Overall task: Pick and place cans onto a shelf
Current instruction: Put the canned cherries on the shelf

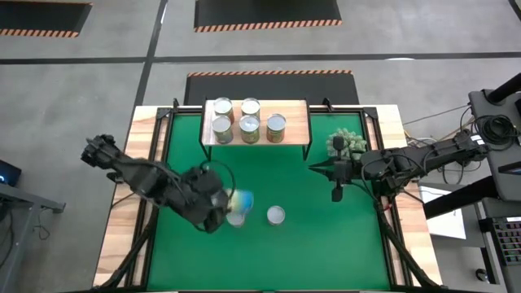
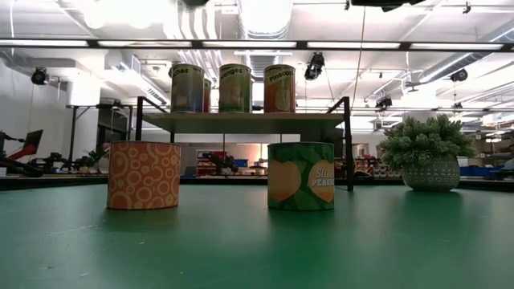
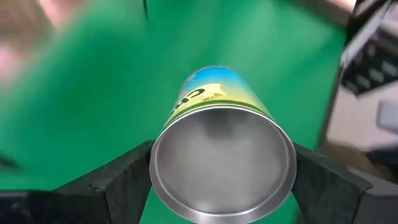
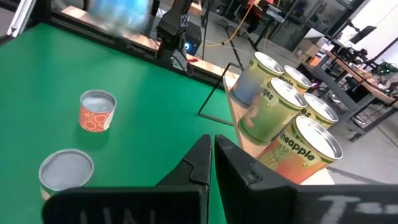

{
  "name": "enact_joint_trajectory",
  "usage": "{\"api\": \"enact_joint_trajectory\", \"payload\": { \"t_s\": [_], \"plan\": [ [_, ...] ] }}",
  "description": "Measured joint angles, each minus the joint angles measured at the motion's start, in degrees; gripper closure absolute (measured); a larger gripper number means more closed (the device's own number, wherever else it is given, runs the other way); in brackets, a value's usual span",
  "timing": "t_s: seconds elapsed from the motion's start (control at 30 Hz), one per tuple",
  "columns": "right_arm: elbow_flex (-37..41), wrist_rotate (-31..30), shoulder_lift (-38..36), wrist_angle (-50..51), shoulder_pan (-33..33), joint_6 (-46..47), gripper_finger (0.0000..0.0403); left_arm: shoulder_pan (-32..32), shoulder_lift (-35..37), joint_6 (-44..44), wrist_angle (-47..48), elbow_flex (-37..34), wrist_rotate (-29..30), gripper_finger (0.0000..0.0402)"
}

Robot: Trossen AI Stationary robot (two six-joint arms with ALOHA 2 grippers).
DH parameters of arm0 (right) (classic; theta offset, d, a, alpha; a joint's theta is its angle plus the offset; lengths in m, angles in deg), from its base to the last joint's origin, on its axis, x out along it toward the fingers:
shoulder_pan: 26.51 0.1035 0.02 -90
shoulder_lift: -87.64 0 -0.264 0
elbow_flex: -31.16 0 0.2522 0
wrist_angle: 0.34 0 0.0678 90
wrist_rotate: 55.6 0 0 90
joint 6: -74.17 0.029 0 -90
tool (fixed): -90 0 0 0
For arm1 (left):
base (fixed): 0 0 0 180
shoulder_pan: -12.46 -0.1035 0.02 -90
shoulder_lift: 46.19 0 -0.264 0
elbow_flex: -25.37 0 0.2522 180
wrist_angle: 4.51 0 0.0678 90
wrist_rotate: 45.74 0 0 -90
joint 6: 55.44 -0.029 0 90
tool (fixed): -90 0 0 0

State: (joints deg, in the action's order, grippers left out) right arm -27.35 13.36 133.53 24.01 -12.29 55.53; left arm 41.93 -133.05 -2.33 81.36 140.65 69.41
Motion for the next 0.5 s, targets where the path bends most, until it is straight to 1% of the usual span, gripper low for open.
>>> {"api": "enact_joint_trajectory", "payload": {
  "t_s": [0.13, 0.2, 0.27, 0.37, 0.5],
  "plan": [
    [0.2, 0.0, -0.1, 0.2, 0.0, -0.5, 0.0394, -1.2, -3.1, -10.4, 3.0, 12.2, 10.2, 0.0093],
    [0.2, 0.0, -0.1, 0.2, 0.0, -0.7, 0.0394, -1.6, -4.7, -15.9, 3.3, 17.1, 13.8, 0.0093],
    [0.2, 0.0, -0.1, 0.2, 0.0, -0.7, 0.0394, -2.3, -6.4, -21.6, 4.0, 21.4, 15.9, 0.0093],
    [0.2, 0.0, -0.1, 0.2, 0.0, -0.7, 0.0394, -3.9, -8.7, -30.2, 4.4, 26.0, 18.9, 0.0092],
    [0.2, 0.0, -0.1, 0.2, 0.0, -0.4, 0.0394, -8.2, -11.8, -40.4, 4.4, 30.9, 19.9, 0.0092]
  ]
}}
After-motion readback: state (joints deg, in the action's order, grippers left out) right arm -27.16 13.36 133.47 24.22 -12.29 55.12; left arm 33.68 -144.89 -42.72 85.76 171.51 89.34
